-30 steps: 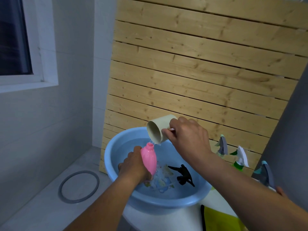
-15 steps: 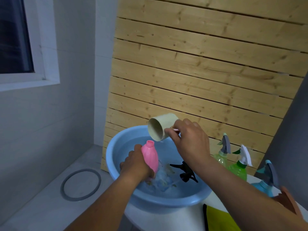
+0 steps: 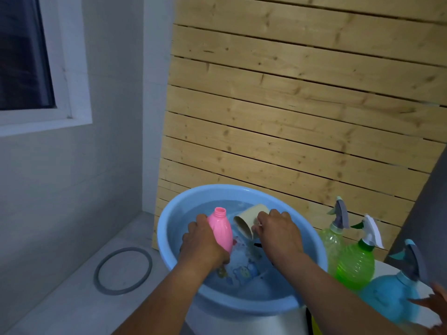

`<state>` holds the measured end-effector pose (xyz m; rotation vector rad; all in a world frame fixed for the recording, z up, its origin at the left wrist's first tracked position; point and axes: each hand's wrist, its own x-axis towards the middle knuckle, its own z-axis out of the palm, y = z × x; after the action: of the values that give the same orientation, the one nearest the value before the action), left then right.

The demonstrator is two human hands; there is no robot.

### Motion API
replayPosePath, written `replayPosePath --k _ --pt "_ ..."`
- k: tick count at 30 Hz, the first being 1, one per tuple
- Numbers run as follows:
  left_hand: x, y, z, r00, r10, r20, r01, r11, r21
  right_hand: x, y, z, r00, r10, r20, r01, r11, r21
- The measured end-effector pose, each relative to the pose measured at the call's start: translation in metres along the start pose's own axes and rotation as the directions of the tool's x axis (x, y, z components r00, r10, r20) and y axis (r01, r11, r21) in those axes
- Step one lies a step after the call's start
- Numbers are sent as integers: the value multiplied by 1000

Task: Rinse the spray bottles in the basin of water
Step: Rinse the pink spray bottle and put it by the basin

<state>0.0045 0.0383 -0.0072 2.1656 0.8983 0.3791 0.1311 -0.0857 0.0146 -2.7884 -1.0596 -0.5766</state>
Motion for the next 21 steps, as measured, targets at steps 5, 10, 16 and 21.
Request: replayPosePath --k 5,10,16,21 --pt "-1 0 1 999 9 36 -10 1000 27 -2 -3 6 996 -11 91 9 1000 28" --pt "-3 1 2 998 37 49 -40 998 58 -2 0 10 959 194 209 -258 900 351" --pt "-6 3 1 997 19 79 -26 996 85 1 7 6 907 340 251 -421 682 598" --pt "-8 4 1 995 -4 103 -8 993 119 -2 7 0 910 360 203 -379 530 759"
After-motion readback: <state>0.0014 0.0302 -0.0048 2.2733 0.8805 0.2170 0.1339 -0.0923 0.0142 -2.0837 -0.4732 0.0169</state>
